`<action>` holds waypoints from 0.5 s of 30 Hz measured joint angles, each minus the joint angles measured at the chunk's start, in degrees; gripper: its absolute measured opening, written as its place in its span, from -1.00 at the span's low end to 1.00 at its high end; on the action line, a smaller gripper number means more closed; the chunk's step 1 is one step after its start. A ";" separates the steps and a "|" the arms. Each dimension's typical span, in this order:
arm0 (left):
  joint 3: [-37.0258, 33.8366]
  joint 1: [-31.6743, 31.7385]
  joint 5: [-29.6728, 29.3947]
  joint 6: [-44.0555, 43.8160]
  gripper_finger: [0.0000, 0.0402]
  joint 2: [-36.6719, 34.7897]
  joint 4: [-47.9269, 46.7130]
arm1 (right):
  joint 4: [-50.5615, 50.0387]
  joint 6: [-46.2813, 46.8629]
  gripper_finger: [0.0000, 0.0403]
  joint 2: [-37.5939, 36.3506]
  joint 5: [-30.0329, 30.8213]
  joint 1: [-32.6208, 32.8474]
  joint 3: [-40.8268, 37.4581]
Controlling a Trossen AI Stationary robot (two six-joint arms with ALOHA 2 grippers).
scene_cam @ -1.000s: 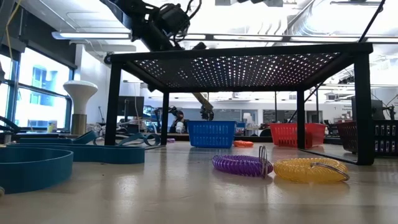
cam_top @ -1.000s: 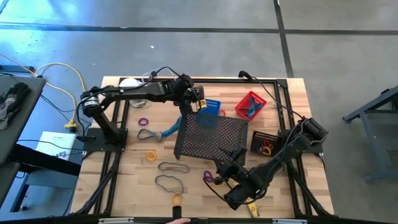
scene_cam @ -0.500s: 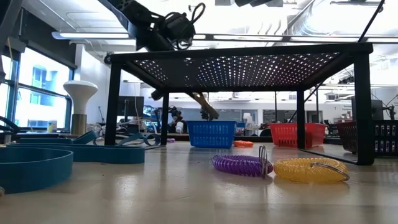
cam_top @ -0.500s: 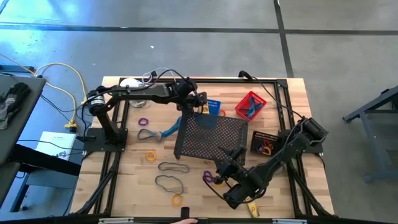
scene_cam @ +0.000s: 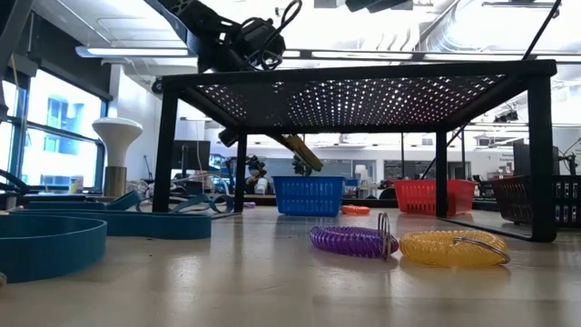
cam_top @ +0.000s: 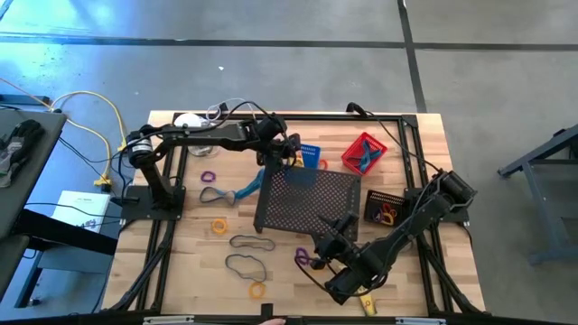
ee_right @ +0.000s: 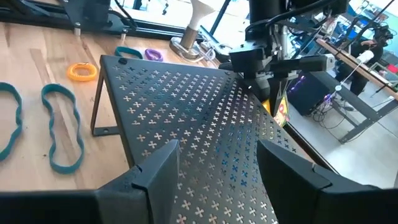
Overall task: Pick & Place Office Desk Supplies
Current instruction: Put the yellow crayon box into the blue bin
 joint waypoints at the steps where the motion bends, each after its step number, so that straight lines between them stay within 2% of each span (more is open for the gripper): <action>1: 0.00 0.00 0.12 -0.47 -0.82 0.00 -0.15 | 0.00 0.01 0.01 0.00 -0.01 -0.02 0.00; 15: 0.00 -1.34 4.24 -3.42 -0.76 -0.02 -0.14 | 0.02 0.02 0.01 0.00 0.01 -0.02 0.00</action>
